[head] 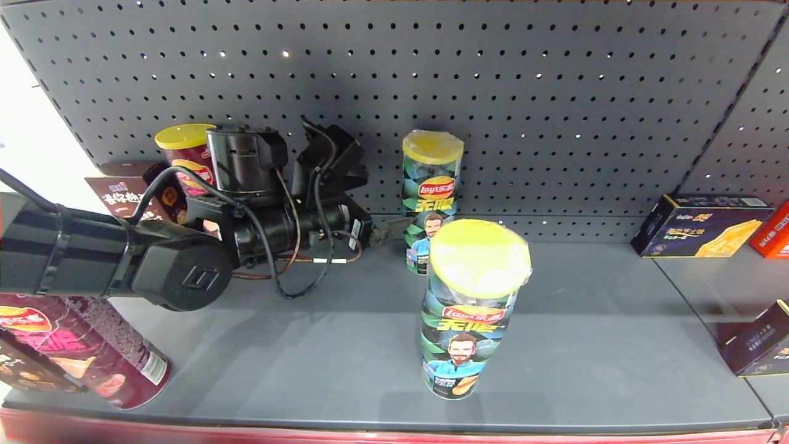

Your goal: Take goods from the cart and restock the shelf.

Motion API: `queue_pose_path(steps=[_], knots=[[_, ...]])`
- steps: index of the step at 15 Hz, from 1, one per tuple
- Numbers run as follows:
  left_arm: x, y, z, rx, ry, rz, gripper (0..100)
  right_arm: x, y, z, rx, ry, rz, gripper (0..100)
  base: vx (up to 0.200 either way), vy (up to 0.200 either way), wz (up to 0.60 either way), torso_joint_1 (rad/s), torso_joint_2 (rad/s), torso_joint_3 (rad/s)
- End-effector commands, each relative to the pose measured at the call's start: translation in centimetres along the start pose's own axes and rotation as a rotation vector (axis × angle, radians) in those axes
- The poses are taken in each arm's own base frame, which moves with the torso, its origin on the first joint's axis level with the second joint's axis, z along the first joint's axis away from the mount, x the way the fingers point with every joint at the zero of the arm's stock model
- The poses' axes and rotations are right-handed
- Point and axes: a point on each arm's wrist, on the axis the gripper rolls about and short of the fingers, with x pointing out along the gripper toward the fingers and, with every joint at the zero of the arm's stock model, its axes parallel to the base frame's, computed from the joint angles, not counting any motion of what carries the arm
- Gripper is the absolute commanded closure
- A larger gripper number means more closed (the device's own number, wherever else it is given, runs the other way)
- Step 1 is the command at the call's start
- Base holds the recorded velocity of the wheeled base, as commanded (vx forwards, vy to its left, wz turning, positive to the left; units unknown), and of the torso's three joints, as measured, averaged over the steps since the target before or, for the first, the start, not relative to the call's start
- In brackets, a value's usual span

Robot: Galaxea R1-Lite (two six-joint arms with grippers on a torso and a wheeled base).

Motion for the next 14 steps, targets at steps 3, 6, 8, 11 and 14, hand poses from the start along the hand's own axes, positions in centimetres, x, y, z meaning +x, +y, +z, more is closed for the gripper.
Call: queue_pose_path(steps=[3, 6, 8, 11, 14], knots=[[-1.1, -0.7, -0.1, 0.016, 0.001, -0.008, 0, 0.0, 0.0, 0.0, 0.000, 0.001, 0.001, 0, 0.000, 0.000, 0.00, 0.000, 0.00, 0.000], [-2.6, -1.9, -0.4, 0.026, -0.021, -0.015, 0, 0.0, 0.0, 0.0, 0.000, 0.001, 0.001, 0, 0.000, 0.000, 0.00, 0.000, 0.00, 0.000], [-4.0, -2.6, -0.6, 0.021, -0.011, -0.023, 0, 0.0, 0.0, 0.0, 0.000, 0.001, 0.001, 0, 0.000, 0.000, 0.00, 0.000, 0.00, 0.000], [-5.4, -3.2, 0.4, 0.026, -0.032, -0.025, 0, 0.0, 0.0, 0.0, 0.000, 0.001, 0.001, 0, 0.000, 0.000, 0.00, 0.000, 0.00, 0.000], [-7.5, -5.4, 1.4, 0.007, -0.051, -0.043, 0, 0.0, 0.0, 0.0, 0.000, 0.001, -0.001, 0, 0.000, 0.000, 0.00, 0.000, 0.00, 0.000]])
